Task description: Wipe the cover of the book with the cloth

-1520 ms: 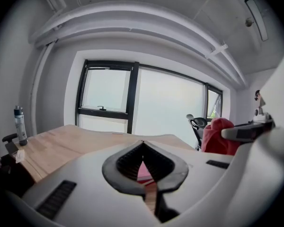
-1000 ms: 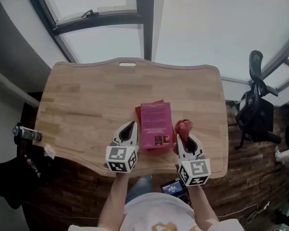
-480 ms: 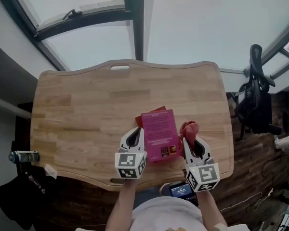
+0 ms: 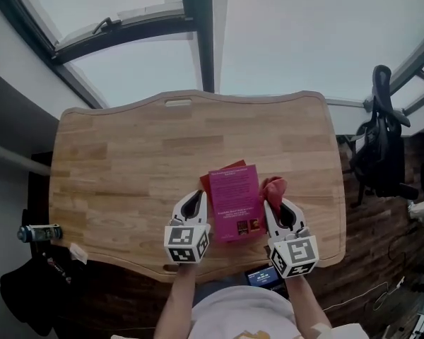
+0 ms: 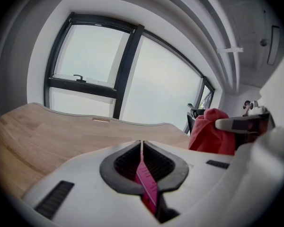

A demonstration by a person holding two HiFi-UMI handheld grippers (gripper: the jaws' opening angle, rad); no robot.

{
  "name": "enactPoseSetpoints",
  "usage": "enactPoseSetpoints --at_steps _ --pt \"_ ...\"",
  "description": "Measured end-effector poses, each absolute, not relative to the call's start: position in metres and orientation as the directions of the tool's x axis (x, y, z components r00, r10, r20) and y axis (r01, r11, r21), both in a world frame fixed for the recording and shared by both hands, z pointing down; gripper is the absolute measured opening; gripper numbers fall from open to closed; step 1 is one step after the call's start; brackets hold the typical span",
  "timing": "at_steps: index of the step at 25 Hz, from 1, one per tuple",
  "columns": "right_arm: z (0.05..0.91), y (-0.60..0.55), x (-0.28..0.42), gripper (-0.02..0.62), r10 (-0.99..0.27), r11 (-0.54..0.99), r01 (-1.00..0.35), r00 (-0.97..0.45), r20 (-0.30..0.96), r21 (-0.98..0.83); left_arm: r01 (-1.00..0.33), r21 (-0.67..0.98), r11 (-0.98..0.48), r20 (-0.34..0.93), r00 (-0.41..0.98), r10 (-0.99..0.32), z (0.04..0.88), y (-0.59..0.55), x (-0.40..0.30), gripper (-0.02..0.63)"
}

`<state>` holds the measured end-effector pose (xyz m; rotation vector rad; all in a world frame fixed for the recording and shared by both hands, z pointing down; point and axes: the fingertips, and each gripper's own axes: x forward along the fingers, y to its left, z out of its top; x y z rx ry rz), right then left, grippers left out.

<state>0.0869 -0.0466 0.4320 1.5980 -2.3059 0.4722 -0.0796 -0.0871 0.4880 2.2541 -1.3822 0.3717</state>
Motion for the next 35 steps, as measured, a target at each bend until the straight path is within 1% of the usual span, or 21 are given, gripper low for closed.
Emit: enactPoseSetpoints --at_steps 9,19,21,23,25,35 --pt "0.446 -0.053 0.085 0.071 -0.815 0.362 -0.924 -0.379 0.438 -0.125 -0.907 0.239 -0.346 0.494 0.42 -0.761 0.503 -0.091 -0.083 0.014" --pt "0.465 -0.061 0.084 0.071 -0.785 0.376 -0.915 -0.4 0.473 -0.15 -0.891 0.263 -0.37 0.528 0.454 -0.718 0.521 -0.085 -0.071 0.015" --pt "0.468 -0.062 0.084 0.071 -0.779 0.377 -0.913 -0.404 0.48 -0.158 -0.89 0.257 -0.378 0.538 0.456 -0.709 0.526 -0.085 -0.068 0.034" --pt "0.472 -0.063 0.083 0.071 -0.772 0.38 -0.911 -0.408 0.487 -0.161 -0.886 0.263 -0.382 0.552 0.463 -0.694 0.532 -0.083 -0.067 0.074" --pt "0.477 -0.064 0.081 0.071 -0.765 0.384 -0.909 -0.413 0.494 -0.164 -0.885 0.268 -0.381 0.565 0.465 -0.682 0.539 -0.082 -0.067 0.086" --pt "0.499 -0.071 0.063 0.071 -0.706 0.452 -0.877 -0.464 0.535 -0.164 -0.88 0.305 -0.365 0.593 0.475 -0.65 0.56 -0.084 -0.07 0.1"
